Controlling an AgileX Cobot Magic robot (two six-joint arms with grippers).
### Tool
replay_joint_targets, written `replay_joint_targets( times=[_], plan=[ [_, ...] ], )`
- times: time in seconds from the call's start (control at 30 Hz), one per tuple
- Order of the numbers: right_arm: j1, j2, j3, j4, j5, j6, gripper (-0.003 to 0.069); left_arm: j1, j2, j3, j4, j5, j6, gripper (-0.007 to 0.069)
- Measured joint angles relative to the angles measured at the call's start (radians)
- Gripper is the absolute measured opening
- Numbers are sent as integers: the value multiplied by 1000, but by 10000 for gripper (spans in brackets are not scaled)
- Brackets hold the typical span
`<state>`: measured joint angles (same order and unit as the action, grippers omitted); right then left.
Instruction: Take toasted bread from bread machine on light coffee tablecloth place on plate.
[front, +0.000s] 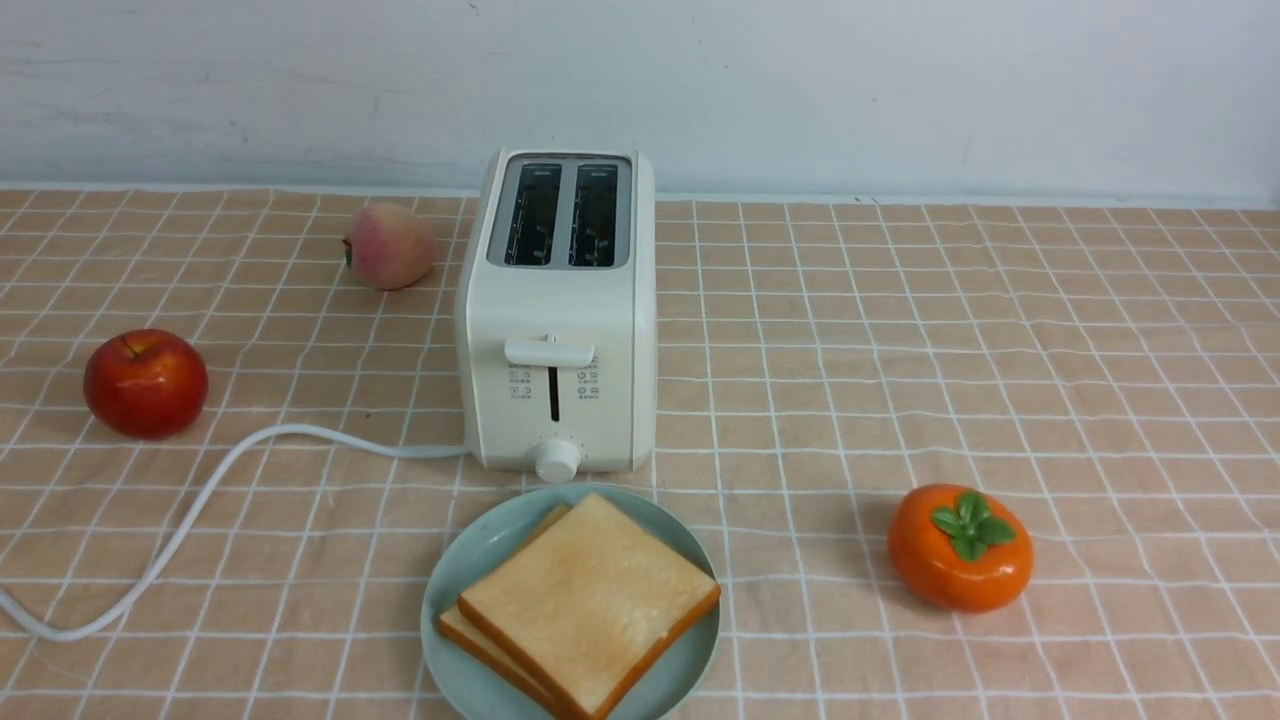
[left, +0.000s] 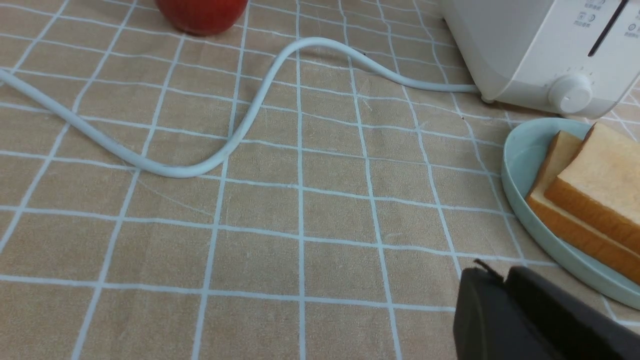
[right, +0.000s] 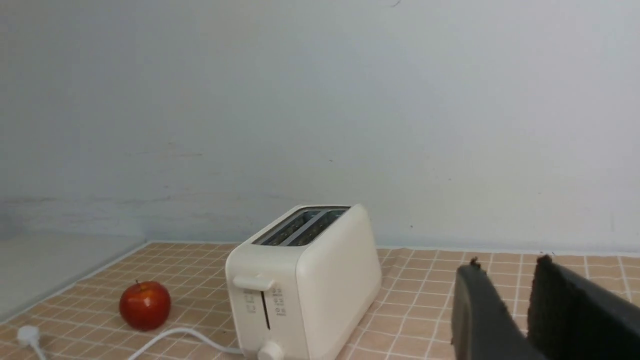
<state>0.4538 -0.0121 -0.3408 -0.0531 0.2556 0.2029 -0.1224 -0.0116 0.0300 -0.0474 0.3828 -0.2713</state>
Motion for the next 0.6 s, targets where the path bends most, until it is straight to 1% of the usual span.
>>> replay_joint_targets(
  times=[0.03,0.1,0.23,0.3,0.37,0.47,0.5,0.53,0.6],
  plan=[
    [0,0,0,53,0,-58,171,0,0,0,-1,0,0,46],
    [0,0,0,94,0,-108,175,0,0,0,-2,0,0,46],
    [0,0,0,110,10,-129,178,0,0,0,-1,1,0,46],
    [-23,0,9,113,25,-133,179,0,0,0,-2,1,0,46],
    [-93,-1,36,116,33,-134,179,0,0,0,-2,2,0,46],
    [-231,-1,121,109,58,-134,180,0,0,0,-2,3,0,49],
    [-231,-1,121,109,58,-134,180,0,0,0,-2,3,0,49],
    [-306,-1,190,98,66,-134,180,0,0,0,-2,3,0,50],
    [-372,-1,271,91,73,-134,184,0,0,0,-2,3,0,53]
  ],
)
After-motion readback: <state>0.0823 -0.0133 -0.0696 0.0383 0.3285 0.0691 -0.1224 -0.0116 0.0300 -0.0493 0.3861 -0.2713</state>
